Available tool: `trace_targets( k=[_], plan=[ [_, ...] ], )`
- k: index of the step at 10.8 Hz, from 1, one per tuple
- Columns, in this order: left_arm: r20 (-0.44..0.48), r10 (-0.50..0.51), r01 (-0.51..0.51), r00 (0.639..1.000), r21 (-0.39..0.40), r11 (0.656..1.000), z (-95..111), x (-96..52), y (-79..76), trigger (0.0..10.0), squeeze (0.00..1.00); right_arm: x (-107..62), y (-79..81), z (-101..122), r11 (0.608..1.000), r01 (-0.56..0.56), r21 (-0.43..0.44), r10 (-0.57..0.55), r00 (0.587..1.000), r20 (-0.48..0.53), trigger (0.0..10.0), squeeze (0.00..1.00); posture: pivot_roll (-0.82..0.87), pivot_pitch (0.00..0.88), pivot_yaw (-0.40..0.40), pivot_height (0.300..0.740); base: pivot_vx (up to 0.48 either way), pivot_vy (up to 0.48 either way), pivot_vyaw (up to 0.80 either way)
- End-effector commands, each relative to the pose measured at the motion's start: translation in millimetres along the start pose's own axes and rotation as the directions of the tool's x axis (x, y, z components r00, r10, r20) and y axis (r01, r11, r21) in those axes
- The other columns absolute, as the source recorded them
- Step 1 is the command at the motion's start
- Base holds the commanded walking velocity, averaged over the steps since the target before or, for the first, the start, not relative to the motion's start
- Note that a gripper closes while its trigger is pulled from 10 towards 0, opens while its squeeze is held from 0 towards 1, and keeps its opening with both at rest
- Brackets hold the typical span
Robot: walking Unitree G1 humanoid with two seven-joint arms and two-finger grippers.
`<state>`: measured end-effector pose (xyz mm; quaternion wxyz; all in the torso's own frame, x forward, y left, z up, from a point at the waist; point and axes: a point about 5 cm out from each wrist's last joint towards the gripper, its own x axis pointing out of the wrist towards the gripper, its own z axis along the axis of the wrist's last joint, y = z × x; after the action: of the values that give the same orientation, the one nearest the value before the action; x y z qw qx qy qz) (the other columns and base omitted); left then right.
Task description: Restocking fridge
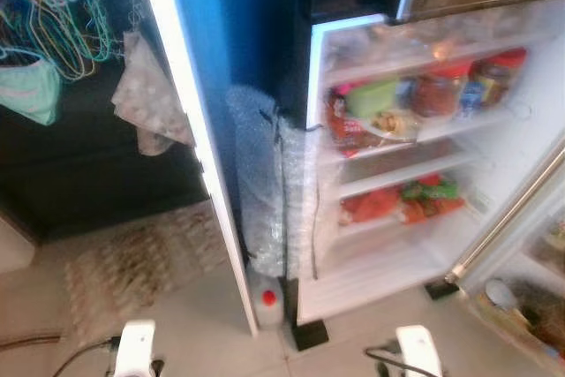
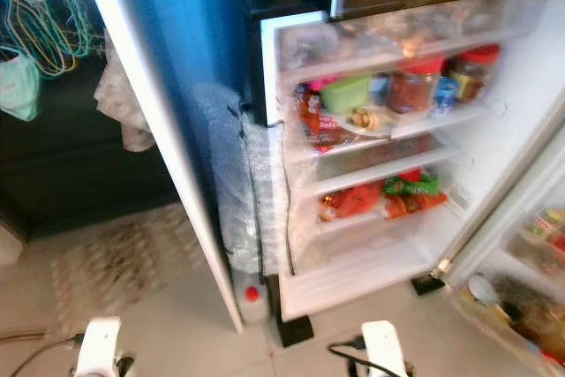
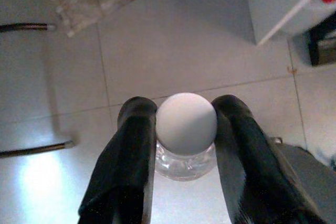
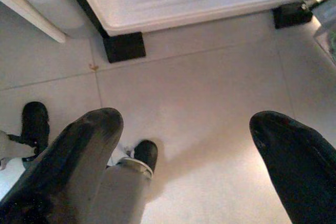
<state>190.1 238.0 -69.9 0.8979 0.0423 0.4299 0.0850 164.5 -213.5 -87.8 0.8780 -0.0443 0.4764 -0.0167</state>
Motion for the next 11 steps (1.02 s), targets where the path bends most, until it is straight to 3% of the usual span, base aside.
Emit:
trace_targets(
  k=[1,4,6,11],
  plan=[
    [-0.035,0.01,-0.009,0.999,0.008,1.0,-10.0,-2.0,3.7,10.0,0.0,0.8,4.1,0.8,0.999,-0.009,0.037,0.009,1.0,-0.007,10.0,0.0,-0.1,0.0,0.044,0.74,0.0,0.0,0.0],
    [-0.031,0.01,-0.01,0.999,0.008,1.0,-9.1,-1.8,3.3,10.0,0.0,1.0,5.1,2.4,1.0,-0.019,-0.004,0.019,1.0,0.001,10.0,0.0,-0.09,0.0,0.038,0.74,0.0,-0.081,0.15],
    [-0.035,0.009,-0.008,0.999,0.004,1.0,-9.4,-1.8,2.5,10.0,0.0,1.3,4.4,3.7,0.998,-0.017,0.053,0.017,1.0,0.004,10.0,0.0,-0.09,0.0,0.034,0.74,0.0,-0.276,0.4],
    [-0.034,0.01,-0.01,0.999,-0.002,1.0,-9.0,-1.6,2.2,10.0,0.0,1.2,3.8,4.2,0.998,-0.026,0.06,0.025,1.0,0.008,10.0,0.0,-0.09,0.0,0.036,0.74,0.0,-0.309,0.0]
  ],
)
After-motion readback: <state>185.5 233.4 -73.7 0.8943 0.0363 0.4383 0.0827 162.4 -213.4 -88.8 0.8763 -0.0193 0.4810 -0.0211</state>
